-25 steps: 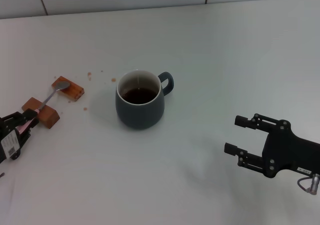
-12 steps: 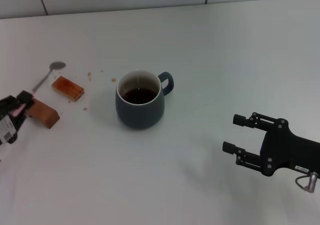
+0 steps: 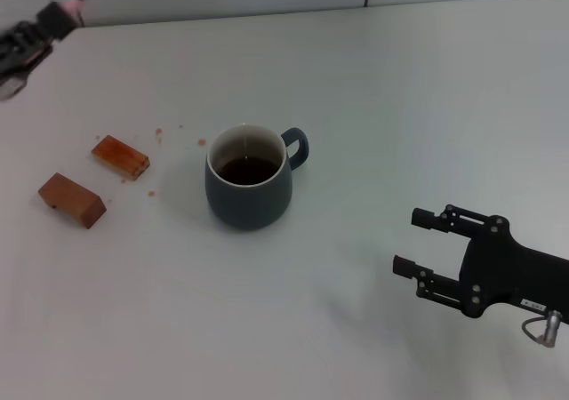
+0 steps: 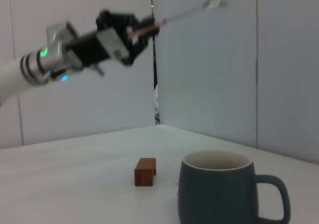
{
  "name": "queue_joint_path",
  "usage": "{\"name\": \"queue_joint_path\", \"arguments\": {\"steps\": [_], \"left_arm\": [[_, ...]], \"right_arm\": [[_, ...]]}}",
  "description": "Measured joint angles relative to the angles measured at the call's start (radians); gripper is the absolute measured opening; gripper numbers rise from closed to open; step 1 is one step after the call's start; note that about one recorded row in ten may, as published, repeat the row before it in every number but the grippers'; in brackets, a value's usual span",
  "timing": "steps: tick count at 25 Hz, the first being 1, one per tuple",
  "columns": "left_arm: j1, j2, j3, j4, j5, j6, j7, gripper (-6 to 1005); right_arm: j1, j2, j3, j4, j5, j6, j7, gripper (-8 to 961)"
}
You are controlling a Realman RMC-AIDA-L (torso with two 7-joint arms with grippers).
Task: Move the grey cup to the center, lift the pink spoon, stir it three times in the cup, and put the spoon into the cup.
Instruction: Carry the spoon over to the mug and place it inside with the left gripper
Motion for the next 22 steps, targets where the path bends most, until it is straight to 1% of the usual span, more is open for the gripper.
{"name": "queue_joint_path", "arguments": {"steps": [2,4,5,7,9,12,13,14,15,17,18,22], "left_arm": [[-0.054,-0.006,0.12,0.155,-0.006,0.033,0.013,133],[-0.088,-0.008,0.244,0.287,-0.01,0.037,0.013,133],[-0.099,-0.008,0.318,0.374,-0.009,0.032,0.013,134],[-0.112,-0.008,0.464,0.551,0.003,0.013,0.013,134],[-0.116,-0.009,0.577,0.707,0.029,-0.012,0.015,134],[-0.12,-0.013,0.708,0.891,0.099,-0.031,0.016,135],[-0.124,-0.017,0.748,0.947,0.144,-0.033,0.014,135],[-0.128,-0.019,0.773,0.979,0.177,-0.035,0.012,135],[-0.128,-0.019,0.773,0.979,0.177,-0.035,0.012,135],[-0.148,-0.029,0.882,1.078,0.324,-0.065,-0.011,136],[-0.15,-0.029,0.895,1.088,0.346,-0.071,-0.015,136],[-0.172,-0.032,0.994,1.137,0.464,-0.091,-0.047,137]], "right_arm": [[-0.002,0.0,0.0,0.004,0.0,0.001,-0.001,680],[-0.004,0.001,-0.001,0.011,-0.001,0.002,-0.003,680],[-0.006,0.001,-0.001,0.016,-0.001,0.002,-0.005,680],[-0.011,0.001,-0.002,0.023,-0.002,0.002,-0.007,680],[-0.018,0.001,-0.003,0.025,-0.003,0.002,-0.007,680],[-0.028,0.002,-0.002,0.026,-0.003,0.0,-0.008,681],[-0.03,0.002,-0.001,0.027,-0.003,-0.002,-0.008,681],[-0.033,0.002,0.001,0.027,-0.003,-0.003,-0.008,681],[-0.035,0.002,0.002,0.028,-0.003,-0.004,-0.008,681],[-0.04,0.002,0.003,0.029,-0.002,-0.005,-0.008,681],[-0.041,0.002,0.003,0.029,-0.002,-0.005,-0.008,681],[-0.049,0.001,0.005,0.029,0.001,-0.007,-0.008,681]]}}
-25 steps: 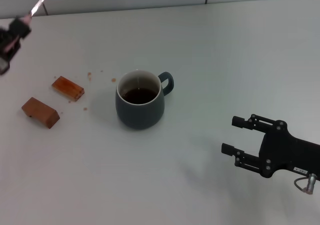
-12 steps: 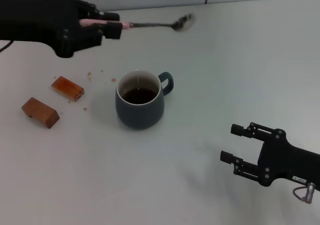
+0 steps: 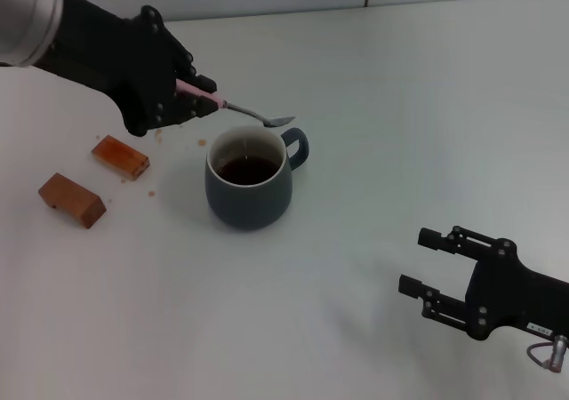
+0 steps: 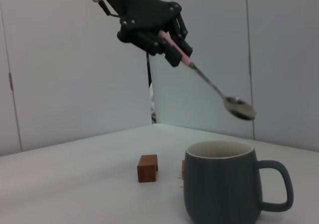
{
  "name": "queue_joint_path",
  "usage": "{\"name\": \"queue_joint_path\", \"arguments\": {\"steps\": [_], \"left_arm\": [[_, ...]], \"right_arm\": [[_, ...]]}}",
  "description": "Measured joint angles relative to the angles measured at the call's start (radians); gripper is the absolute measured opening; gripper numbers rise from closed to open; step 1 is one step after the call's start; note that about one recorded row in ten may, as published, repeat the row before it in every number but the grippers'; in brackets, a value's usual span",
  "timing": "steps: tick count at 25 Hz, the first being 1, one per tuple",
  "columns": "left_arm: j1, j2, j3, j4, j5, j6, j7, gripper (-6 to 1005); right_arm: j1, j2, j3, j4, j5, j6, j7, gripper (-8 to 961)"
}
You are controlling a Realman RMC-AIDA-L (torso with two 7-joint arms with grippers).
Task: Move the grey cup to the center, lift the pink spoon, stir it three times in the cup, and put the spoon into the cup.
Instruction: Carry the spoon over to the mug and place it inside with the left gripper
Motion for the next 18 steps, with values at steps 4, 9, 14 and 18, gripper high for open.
{"name": "queue_joint_path", "arguments": {"steps": [4,9,14,18], "left_arm": [[-0.023,-0.003,0.07,0.02,0.097,-0.002,-0.029,138],[-0.034,-0.004,0.096,0.019,0.132,0.002,-0.034,139],[-0.035,-0.005,0.17,0.013,0.183,-0.013,-0.051,140],[-0.038,-0.007,0.245,0.004,0.213,-0.044,-0.086,140]], "right_arm": [[-0.006,0.001,0.001,0.001,0.002,0.0,0.0,681],[-0.006,0.001,0.002,0.01,0.003,-0.001,-0.002,681],[-0.002,0.002,0.002,0.012,0.003,-0.002,-0.002,681],[0.0,0.002,0.003,0.014,0.004,-0.003,-0.003,681]]}}
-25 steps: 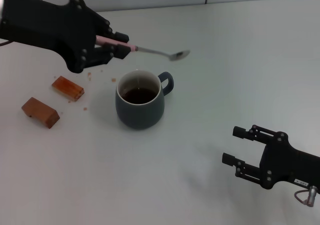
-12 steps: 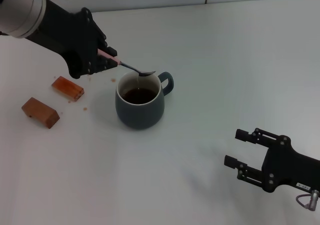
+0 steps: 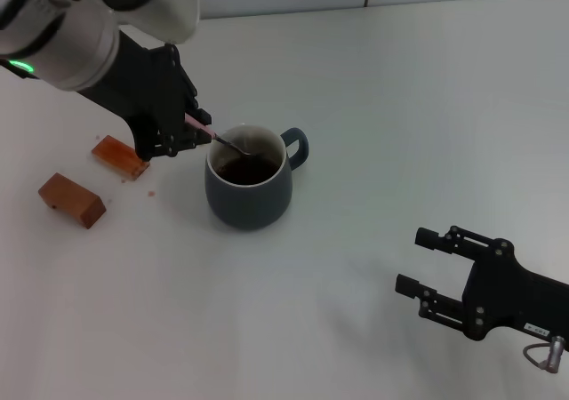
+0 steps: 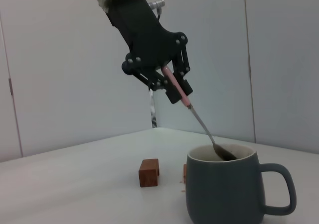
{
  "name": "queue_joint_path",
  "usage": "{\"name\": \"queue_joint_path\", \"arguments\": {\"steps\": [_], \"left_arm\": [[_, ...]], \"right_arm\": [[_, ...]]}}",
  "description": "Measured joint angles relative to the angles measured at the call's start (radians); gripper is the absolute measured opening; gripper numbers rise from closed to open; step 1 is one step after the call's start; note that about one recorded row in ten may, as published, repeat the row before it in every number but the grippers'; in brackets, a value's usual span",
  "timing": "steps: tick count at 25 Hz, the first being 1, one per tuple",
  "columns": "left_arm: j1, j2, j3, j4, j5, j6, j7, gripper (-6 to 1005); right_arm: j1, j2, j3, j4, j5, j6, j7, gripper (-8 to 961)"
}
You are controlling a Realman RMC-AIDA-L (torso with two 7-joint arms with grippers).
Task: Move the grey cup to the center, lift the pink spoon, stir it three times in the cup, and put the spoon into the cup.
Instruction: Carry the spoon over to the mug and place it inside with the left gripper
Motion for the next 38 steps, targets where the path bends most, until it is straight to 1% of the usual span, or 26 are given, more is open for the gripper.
{"name": "queue_joint_path", "arguments": {"steps": [5,7,8,11,19,22,26,29,36,37,38], "left_arm": [[-0.011,-0.003,0.098,-0.051,0.075,-0.071,-0.04,141],[-0.014,-0.003,0.11,-0.06,0.081,-0.08,-0.044,142],[-0.022,-0.003,0.14,-0.084,0.096,-0.097,-0.054,142],[-0.032,-0.002,0.17,-0.103,0.118,-0.105,-0.069,142],[-0.04,-0.002,0.237,-0.082,0.107,-0.085,-0.09,144],[-0.044,-0.003,0.249,-0.08,0.102,-0.086,-0.093,145],[-0.054,-0.004,0.268,-0.086,0.098,-0.143,-0.103,145],[-0.058,-0.004,0.282,-0.098,0.126,-0.17,-0.114,146],[-0.064,-0.004,0.277,-0.099,0.162,-0.141,-0.126,147],[-0.062,-0.004,0.276,-0.093,0.161,-0.103,-0.126,148],[-0.062,-0.004,0.275,-0.09,0.158,-0.094,-0.125,148]], "right_arm": [[0.001,0.0,0.001,0.006,0.0,0.0,0.0,680],[0.002,0.0,0.0,0.007,0.0,0.0,0.0,680],[0.002,0.0,0.0,0.007,0.0,0.0,0.0,680],[0.002,0.0,0.0,0.008,0.0,0.0,0.0,680],[0.002,0.0,0.0,0.009,0.0,0.001,0.0,681],[0.001,0.0,0.0,0.009,0.0,0.002,0.0,681],[-0.005,0.0,0.0,0.009,0.0,0.001,0.0,680],[-0.007,0.0,0.0,0.009,0.0,0.001,0.0,680],[-0.007,-0.001,0.0,0.009,0.001,-0.01,0.004,680],[-0.006,-0.001,0.0,0.009,0.001,-0.011,0.005,680],[-0.006,-0.002,0.0,0.009,0.001,-0.011,0.006,680]]}}
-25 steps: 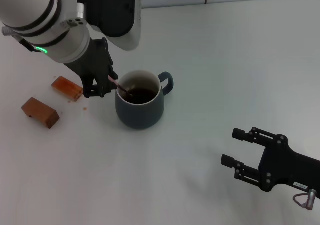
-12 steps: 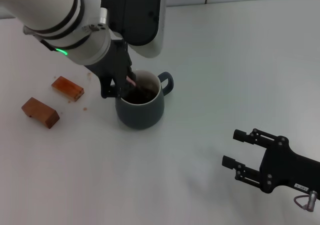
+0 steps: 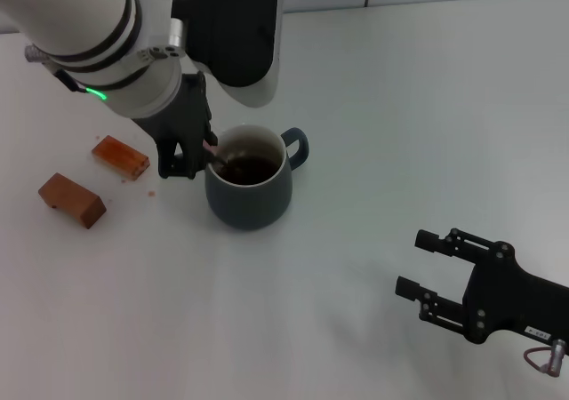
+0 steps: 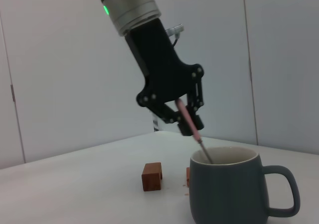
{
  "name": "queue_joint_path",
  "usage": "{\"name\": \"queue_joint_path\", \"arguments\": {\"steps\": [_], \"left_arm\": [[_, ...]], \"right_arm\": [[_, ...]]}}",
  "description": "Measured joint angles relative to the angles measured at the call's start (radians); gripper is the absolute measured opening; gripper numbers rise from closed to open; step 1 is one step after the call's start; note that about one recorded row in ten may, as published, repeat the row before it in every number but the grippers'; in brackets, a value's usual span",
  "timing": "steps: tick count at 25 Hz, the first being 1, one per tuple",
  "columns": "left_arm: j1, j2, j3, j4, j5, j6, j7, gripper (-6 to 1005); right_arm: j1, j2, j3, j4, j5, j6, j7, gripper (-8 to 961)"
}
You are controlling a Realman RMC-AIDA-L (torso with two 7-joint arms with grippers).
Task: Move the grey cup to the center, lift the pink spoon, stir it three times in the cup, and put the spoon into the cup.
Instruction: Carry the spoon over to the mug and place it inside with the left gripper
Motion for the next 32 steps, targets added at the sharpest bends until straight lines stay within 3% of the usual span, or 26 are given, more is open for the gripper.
{"name": "queue_joint_path", "arguments": {"steps": [9,18,28,32], "left_arm": [[-0.003,0.0,-0.004,0.015,-0.095,0.001,0.03,149],[0.006,0.001,-0.007,0.005,-0.038,-0.07,0.03,151],[0.008,0.002,-0.017,0.005,-0.017,-0.014,0.026,153],[0.009,0.003,-0.031,0.013,-0.07,0.021,0.033,154]], "right_arm": [[0.003,-0.002,0.0,0.0,0.001,-0.001,0.003,680],[0.005,-0.002,0.0,0.0,0.001,-0.002,0.003,681],[0.006,-0.001,0.0,0.0,0.0,-0.002,0.004,681],[0.006,0.0,0.0,0.0,0.0,-0.002,0.004,681]]}}
